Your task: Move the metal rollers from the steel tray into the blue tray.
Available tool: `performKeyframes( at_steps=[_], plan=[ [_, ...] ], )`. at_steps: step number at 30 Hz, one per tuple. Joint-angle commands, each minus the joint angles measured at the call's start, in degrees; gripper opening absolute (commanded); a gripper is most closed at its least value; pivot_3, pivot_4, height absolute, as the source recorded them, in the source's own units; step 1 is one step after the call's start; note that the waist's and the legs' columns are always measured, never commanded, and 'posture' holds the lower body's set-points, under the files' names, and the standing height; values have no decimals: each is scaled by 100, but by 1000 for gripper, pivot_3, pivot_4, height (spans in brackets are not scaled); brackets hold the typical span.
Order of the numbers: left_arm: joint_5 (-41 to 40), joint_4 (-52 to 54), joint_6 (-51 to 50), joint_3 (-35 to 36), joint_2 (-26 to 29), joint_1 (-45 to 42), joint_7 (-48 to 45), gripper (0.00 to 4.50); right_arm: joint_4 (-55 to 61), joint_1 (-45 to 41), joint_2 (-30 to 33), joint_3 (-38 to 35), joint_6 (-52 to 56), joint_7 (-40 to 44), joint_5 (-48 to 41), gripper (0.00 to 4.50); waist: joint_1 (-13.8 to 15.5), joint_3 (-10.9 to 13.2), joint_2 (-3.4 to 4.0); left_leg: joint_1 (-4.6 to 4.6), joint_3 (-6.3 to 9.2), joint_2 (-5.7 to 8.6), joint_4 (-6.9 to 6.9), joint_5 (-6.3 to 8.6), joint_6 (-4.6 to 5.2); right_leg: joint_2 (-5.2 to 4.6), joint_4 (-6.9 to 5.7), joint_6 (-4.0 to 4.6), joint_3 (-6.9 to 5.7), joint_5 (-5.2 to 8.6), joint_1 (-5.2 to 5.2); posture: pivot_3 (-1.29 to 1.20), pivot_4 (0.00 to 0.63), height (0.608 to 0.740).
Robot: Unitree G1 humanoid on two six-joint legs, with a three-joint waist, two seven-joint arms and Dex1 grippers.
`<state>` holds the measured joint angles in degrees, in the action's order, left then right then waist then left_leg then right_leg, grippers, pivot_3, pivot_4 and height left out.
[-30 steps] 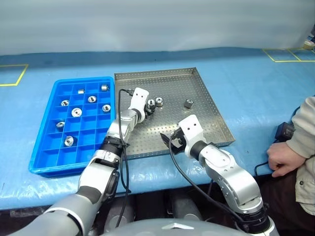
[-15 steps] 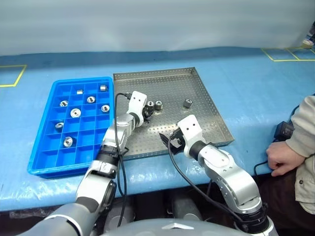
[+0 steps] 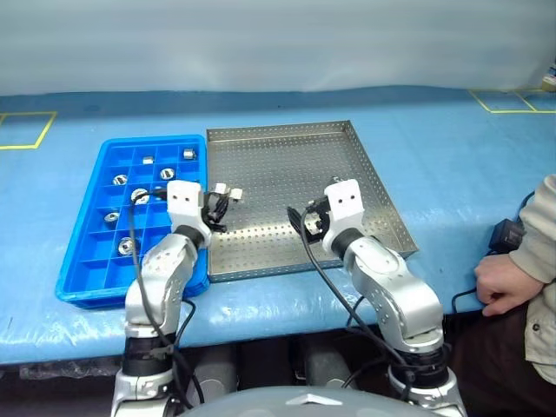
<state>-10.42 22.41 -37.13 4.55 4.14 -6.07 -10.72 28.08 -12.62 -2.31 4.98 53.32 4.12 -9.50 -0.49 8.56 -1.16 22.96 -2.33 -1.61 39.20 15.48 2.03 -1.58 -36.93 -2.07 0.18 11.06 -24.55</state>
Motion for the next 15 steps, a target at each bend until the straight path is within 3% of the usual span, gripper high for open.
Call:
performKeyframes(
  at_steps=[1, 3, 9, 10, 15],
  plan=[
    [-161, 460, -63, -80, -84, 149, 90, 1670, -97, -254, -780, -632, 266, -434, -435, 4500, 28, 0, 3, 0, 2, 0, 1, 0, 0, 0, 2, 0, -2, 0, 1, 62, 150, 740],
    [-324, 496, -193, -66, -238, 220, 162, 1670, -225, -356, -1187, -1006, 497, -723, -781, 4500, 69, 0, 2, 2, 0, 4, 0, 1, 2, -5, 6, 15, -1, 8, 2, 75, 150, 740],
    [-666, 479, -188, -140, -460, 10, 141, 1670, -245, -429, -1022, -855, 636, -726, -1254, 4500, 89, 1, 4, 2, -1, 2, -4, 3, 5, 1, 5, 18, -2, 10, -1, 74, 150, 740],
    [-716, 450, -213, -162, -460, -38, 110, 1670, -212, -430, -850, -695, 602, -673, -1221, 4500, 91, 1, 4, 2, 1, 2, -5, 3, 5, 1, 4, 18, -3, 10, -1, 72, 150, 740],
    [-1216, 246, -568, -69, -580, -331, 56, 1670, 63, -388, 1154, 1272, -115, 117, -167, 4500, 59, 3, 5, 4, -3, 6, -7, 4, 7, -3, 10, 37, -3, 23, -1, 48, 150, 740]
  ],
)
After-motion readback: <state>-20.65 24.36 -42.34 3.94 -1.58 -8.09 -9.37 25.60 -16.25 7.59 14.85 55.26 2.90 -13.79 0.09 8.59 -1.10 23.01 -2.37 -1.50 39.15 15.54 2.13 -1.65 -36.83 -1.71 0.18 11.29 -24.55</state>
